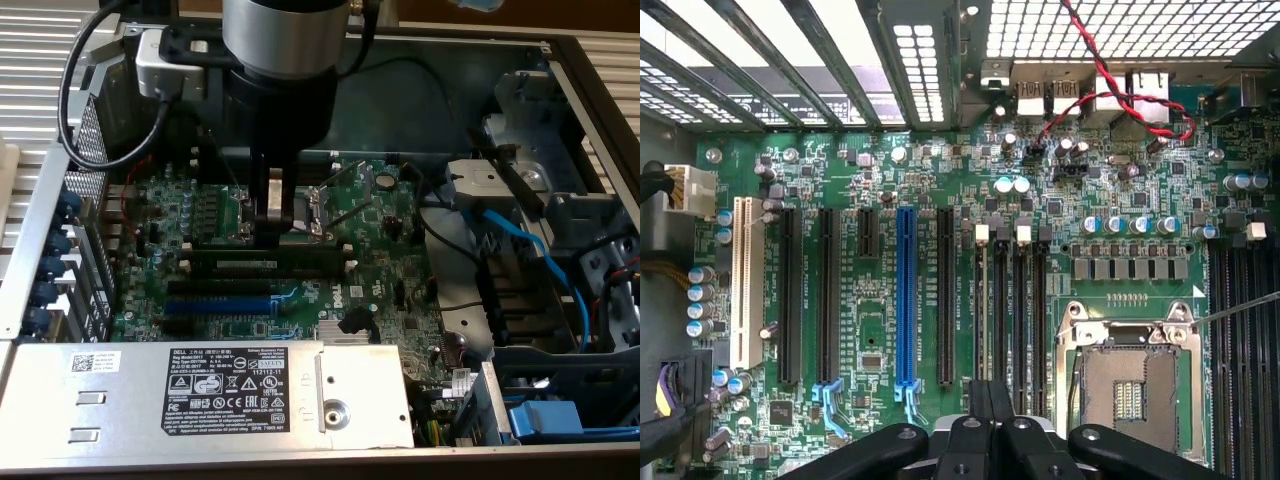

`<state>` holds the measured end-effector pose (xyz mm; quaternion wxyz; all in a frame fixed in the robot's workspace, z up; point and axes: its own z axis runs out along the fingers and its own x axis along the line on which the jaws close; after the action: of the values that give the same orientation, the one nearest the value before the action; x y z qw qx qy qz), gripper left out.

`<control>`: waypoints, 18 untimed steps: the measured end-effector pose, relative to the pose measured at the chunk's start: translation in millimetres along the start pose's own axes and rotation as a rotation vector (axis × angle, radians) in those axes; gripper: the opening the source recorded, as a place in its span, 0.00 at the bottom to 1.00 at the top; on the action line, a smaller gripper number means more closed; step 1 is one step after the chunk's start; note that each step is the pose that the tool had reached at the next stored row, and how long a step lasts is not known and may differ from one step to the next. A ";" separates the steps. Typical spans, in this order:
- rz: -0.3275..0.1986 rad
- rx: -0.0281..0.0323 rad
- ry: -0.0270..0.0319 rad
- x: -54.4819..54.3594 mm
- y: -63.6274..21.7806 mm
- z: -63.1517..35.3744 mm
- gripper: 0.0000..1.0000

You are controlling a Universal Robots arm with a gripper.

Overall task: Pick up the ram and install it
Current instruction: 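Press down the ram until it locks into place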

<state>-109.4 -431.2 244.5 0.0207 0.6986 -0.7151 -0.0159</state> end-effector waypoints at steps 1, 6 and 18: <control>0.000 0.0000 -0.0001 0.0 -0.8 0.0 0.10; 0.000 0.0000 0.0000 -0.1 -4.8 -0.2 0.10; 0.000 0.0000 -0.0001 0.3 -5.0 1.2 0.10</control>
<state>-104.5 -431.6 243.1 0.0207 0.6986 -0.7151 -0.0159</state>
